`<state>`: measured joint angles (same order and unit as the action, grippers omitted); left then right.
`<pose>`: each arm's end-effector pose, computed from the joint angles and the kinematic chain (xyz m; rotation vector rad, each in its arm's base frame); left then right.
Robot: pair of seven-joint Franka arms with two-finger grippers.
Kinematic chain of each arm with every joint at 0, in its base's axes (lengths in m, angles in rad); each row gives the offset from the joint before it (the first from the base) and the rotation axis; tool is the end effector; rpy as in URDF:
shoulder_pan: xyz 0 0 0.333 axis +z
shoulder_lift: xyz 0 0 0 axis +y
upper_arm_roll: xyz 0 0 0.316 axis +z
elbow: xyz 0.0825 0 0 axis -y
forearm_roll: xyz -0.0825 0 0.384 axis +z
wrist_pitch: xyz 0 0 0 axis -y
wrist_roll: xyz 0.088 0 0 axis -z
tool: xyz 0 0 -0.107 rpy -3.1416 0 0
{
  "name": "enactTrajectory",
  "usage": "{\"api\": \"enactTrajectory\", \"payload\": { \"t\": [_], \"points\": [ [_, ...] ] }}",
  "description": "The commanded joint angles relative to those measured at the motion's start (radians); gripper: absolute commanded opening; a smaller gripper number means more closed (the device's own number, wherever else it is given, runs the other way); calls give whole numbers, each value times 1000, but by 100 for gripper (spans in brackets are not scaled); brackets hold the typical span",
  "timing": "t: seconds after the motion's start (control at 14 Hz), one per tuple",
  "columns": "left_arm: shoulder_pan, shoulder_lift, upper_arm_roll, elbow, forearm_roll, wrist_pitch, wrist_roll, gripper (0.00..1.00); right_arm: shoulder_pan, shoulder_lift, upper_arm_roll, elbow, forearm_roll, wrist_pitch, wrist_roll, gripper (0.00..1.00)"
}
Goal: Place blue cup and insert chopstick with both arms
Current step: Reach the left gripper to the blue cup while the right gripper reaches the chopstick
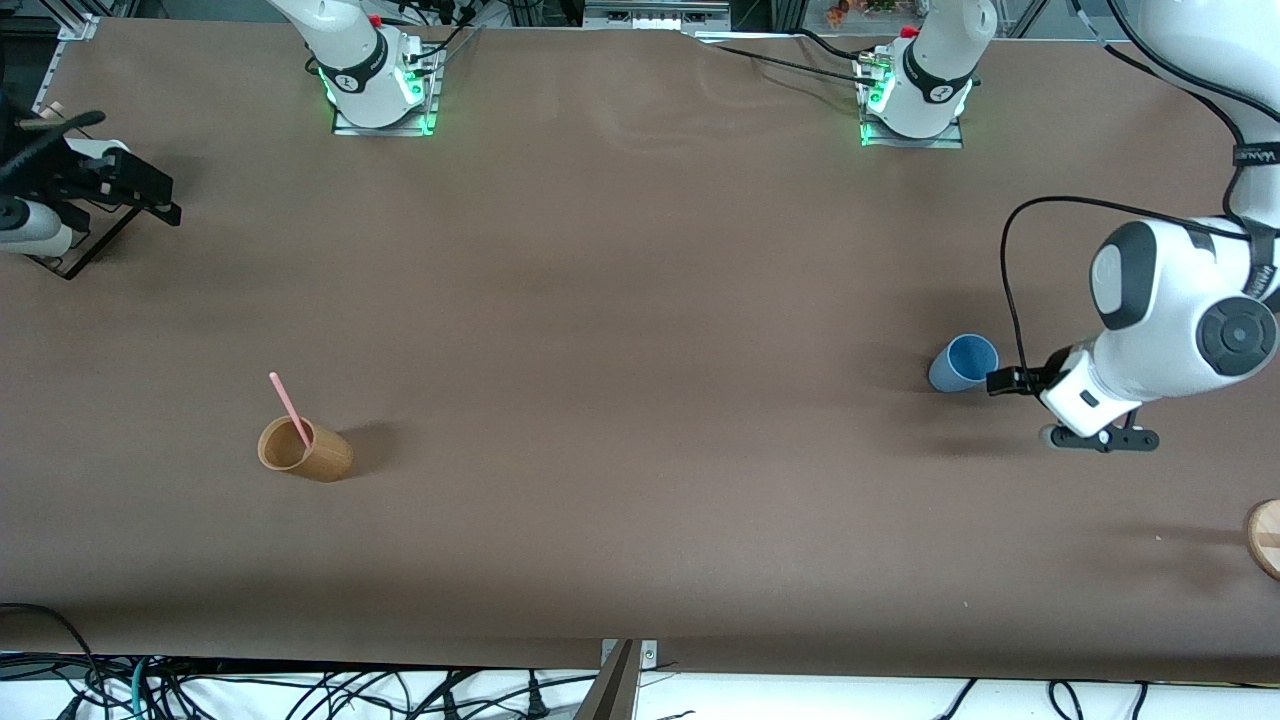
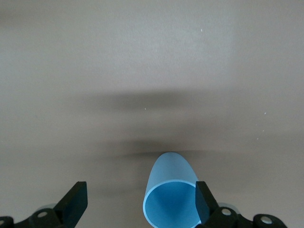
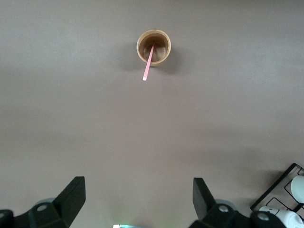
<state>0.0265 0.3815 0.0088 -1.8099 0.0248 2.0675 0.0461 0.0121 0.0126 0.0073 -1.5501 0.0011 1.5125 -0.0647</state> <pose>0.6283 0.0231 0.3223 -3.1160 0.0380 0.1947 0.5522 0.0108 0.6223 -3.1355 -0.1320 0.0787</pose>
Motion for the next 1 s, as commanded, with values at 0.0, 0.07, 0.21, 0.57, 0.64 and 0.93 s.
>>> {"api": "enactTrajectory", "payload": {
  "t": [0.0, 0.07, 0.21, 0.57, 0.64, 0.93],
  "points": [
    [32, -98, -4, -176, 21, 112, 24, 100, -9, 15, -3, -33, 10, 61, -24, 100],
    [32, -116, -4, -219, 21, 146, 24, 100, -9, 48, -3, -33, 13, 87, -24, 100],
    [42, -124, -3, -267, 17, 200, 24, 100, -11, 134, -3, -33, 14, 173, -24, 100],
    [43, -136, -3, -354, 6, 290, 24, 100, -14, 344, -18, -25, 16, 368, -43, 100],
    [43, -138, -3, -374, 6, 321, 24, 100, -14, 375, -18, -24, 16, 397, -44, 100],
    [41, -118, -3, -402, 4, 393, 6, 76, -14, 441, -18, -16, 16, 466, -50, 99]
  ]
}}
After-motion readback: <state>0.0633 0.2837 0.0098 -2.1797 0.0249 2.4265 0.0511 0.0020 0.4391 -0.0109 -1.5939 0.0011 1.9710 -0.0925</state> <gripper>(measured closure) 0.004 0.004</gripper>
